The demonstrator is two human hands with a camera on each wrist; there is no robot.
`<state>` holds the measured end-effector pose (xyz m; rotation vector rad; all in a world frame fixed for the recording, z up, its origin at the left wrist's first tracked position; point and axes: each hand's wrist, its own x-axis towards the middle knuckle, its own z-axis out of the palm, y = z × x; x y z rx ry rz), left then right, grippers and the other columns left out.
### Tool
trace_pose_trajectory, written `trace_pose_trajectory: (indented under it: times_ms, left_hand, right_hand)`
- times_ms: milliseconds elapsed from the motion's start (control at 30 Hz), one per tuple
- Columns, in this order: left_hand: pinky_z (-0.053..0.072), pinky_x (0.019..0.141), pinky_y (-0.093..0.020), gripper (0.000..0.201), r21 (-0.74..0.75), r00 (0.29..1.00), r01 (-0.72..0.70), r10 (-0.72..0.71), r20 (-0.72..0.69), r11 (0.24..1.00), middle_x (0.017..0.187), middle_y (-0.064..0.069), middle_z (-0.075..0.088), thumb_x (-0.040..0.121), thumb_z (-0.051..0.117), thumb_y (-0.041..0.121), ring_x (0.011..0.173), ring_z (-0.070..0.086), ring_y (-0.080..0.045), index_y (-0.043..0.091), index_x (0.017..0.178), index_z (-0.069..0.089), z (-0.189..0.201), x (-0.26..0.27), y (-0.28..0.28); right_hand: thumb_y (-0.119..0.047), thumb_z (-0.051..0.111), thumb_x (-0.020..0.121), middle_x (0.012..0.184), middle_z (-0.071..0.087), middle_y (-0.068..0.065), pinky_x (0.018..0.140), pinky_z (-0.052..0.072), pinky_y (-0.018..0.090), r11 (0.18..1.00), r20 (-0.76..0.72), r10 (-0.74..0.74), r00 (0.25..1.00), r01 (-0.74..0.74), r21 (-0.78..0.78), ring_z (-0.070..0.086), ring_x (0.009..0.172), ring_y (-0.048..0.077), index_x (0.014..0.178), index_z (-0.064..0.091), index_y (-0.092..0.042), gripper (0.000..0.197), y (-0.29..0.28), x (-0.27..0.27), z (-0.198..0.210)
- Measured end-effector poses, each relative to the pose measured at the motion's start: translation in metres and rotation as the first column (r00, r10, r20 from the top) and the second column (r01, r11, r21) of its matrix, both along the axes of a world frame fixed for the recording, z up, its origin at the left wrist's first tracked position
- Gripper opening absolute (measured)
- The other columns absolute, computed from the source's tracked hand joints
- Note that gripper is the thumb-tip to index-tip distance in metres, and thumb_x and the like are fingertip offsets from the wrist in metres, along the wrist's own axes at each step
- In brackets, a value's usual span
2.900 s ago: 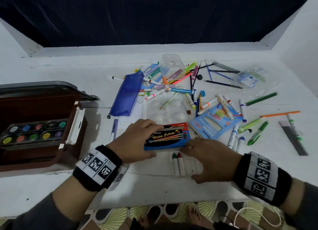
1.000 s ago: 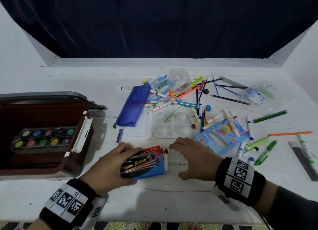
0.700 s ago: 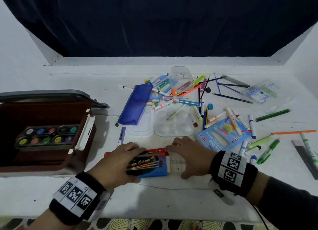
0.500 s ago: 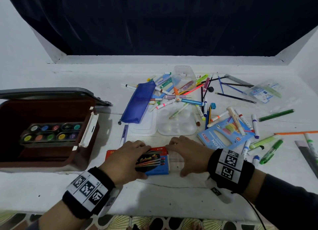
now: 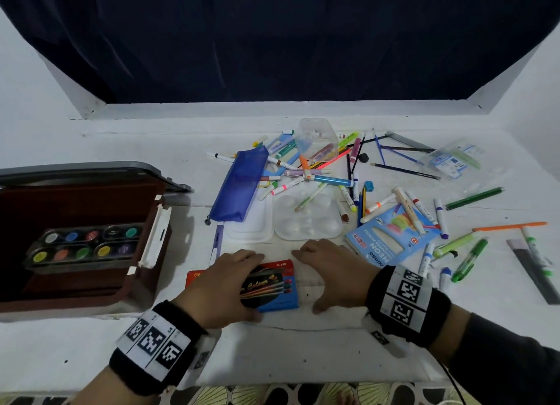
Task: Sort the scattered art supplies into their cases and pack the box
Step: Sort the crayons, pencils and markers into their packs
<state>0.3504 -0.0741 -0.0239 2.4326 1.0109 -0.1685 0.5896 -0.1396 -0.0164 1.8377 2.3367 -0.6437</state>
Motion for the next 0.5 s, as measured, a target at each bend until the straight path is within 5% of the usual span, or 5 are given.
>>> trace_pose_trajectory:
  times_ms: [100,200,300,400,500]
  left_hand:
    - [0.038,0.106,-0.023,0.097,-0.004,0.988,-0.032,0.032,0.15,0.999,0.145,0.019,0.037,0.068,0.083,0.052,0.13,0.04,-0.004,0.035,0.149,0.033,0.002,0.004,0.005]
    - [0.041,0.082,-0.014,0.062,0.04,0.928,-0.103,0.082,0.364,0.994,0.113,0.022,0.051,0.078,0.076,0.054,0.101,0.051,0.003,0.047,0.13,0.045,0.008,0.02,0.002]
    - [0.049,0.067,-0.028,0.024,-0.019,0.815,-0.118,0.107,0.57,0.993,0.075,0.007,0.054,0.087,0.069,0.045,0.073,0.055,-0.015,0.04,0.107,0.056,0.016,0.043,-0.004]
    - [0.051,0.066,-0.038,0.013,-0.144,0.754,-0.04,0.125,0.644,0.989,0.065,0.001,0.053,0.089,0.068,0.039,0.062,0.054,-0.019,0.032,0.098,0.062,0.021,0.07,-0.013]
    - [0.049,0.064,-0.032,0.009,-0.157,0.753,0.015,0.092,0.651,0.987,0.064,0.007,0.053,0.089,0.069,0.04,0.06,0.052,-0.013,0.033,0.094,0.064,0.022,0.102,-0.025]
  right_hand:
    - [-0.056,0.073,0.077,0.142,0.037,-0.004,0.107,0.035,0.043,0.99,-0.033,-0.099,0.995,0.102,0.099,0.035,0.13,0.017,0.152,0.024,-0.03,0.094,-0.009,0.008,0.007]
    - [-0.051,0.068,0.084,0.125,0.049,-0.006,0.099,0.042,0.038,0.935,-0.245,-0.228,0.942,0.282,0.214,0.047,0.117,0.013,0.144,0.037,-0.033,0.069,-0.025,0.017,0.009]
    - [-0.032,0.07,0.087,0.09,0.054,-0.012,0.076,0.047,0.027,0.76,-0.487,-0.326,0.81,0.531,0.375,0.054,0.085,0.006,0.11,0.055,-0.032,0.027,-0.047,0.022,0.012]
    - [-0.02,0.071,0.087,0.075,0.054,-0.009,0.068,0.045,0.026,0.582,-0.605,-0.413,0.68,0.709,0.399,0.056,0.075,0.012,0.093,0.053,-0.029,0.021,-0.069,0.04,0.015]
    - [-0.017,0.071,0.087,0.072,0.057,-0.006,0.067,0.044,0.023,0.543,-0.593,-0.445,0.671,0.729,0.418,0.056,0.071,0.014,0.091,0.057,-0.024,0.017,-0.089,0.075,0.017]
